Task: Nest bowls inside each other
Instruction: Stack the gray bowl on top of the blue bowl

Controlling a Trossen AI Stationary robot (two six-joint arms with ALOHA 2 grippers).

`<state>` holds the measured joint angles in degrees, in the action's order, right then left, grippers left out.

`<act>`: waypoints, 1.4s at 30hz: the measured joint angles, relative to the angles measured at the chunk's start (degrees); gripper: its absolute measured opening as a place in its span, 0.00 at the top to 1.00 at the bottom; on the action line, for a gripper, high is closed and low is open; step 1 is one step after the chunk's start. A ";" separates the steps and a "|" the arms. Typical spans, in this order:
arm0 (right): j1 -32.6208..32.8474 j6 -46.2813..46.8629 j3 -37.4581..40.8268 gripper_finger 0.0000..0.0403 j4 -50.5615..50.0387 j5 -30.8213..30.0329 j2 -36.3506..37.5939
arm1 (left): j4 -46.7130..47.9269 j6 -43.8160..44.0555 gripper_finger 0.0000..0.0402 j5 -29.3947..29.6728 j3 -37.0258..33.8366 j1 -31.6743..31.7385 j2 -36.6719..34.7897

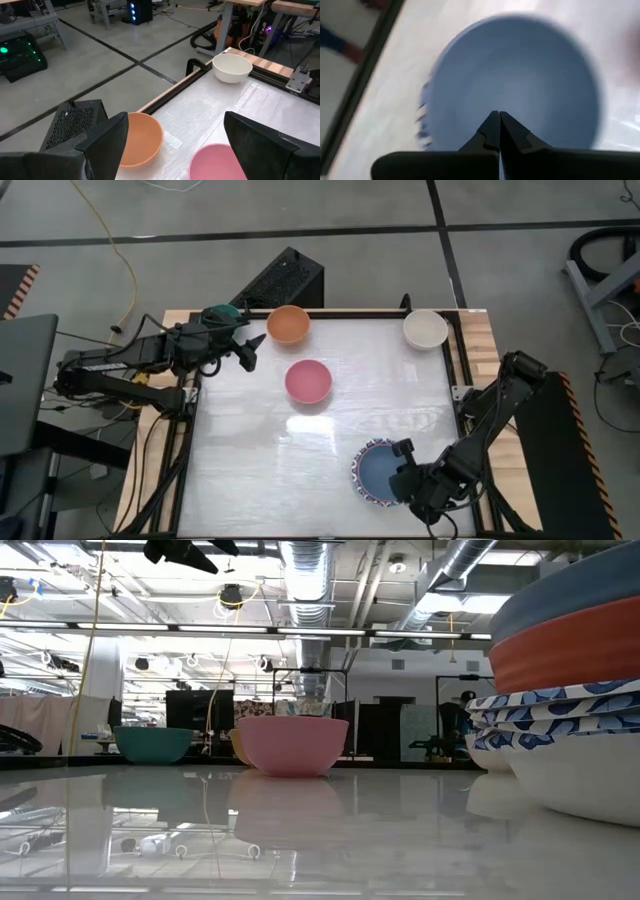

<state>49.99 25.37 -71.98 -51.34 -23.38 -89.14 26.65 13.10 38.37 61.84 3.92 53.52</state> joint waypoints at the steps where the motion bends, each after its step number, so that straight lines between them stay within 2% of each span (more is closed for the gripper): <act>1: -0.30 0.14 -0.83 0.96 -0.48 -2.15 0.16 | 0.00 0.02 0.21 -0.13 -0.01 0.00 0.01; 4: -2.09 4.10 -5.08 0.96 -4.94 -8.39 0.97 | -0.02 0.16 0.21 -2.41 -0.01 0.01 0.01; 6: -4.83 9.66 -8.36 0.96 -10.59 -10.15 1.74 | -0.02 0.73 0.21 -5.47 -0.02 0.43 0.00; 11: -15.55 24.87 -13.87 0.96 -27.07 -9.29 6.13 | 1.12 3.45 0.21 -16.58 0.00 3.20 0.00; 15: -27.06 28.68 -14.16 0.91 -34.45 -4.95 11.22 | 3.93 5.07 0.21 -19.06 -0.02 5.15 0.02; 18: -36.49 25.08 -13.99 0.83 -38.47 -3.28 13.89 | 5.54 6.48 0.21 -18.39 -0.02 6.24 0.02; 22: -49.66 16.71 -13.97 0.69 -37.79 -1.92 16.26 | 7.02 8.38 0.21 -18.59 -0.02 7.25 0.00; 27: -64.19 5.80 -13.96 0.50 -37.60 0.17 15.77 | 7.08 8.41 0.21 -18.69 -0.02 7.23 0.01; 30: -70.91 -1.18 -13.91 0.43 -35.84 1.14 14.64 | 7.13 8.45 0.21 -20.46 -0.02 7.23 0.01; 35: -79.03 -11.39 -11.44 0.41 -29.27 6.20 11.94 | 7.52 9.09 0.21 -21.71 -0.02 7.22 0.01; 38: -83.26 -15.11 -6.05 0.41 -23.50 11.09 11.95 | 7.54 9.28 0.21 -21.71 -0.02 7.23 0.00; 42: -87.40 -16.55 1.60 0.42 -17.64 14.17 11.91 | 8.67 10.17 0.21 -21.77 -0.02 7.21 0.01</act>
<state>-37.41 8.82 -70.38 -68.99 -9.21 -77.23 35.32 23.27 16.61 61.82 11.14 53.52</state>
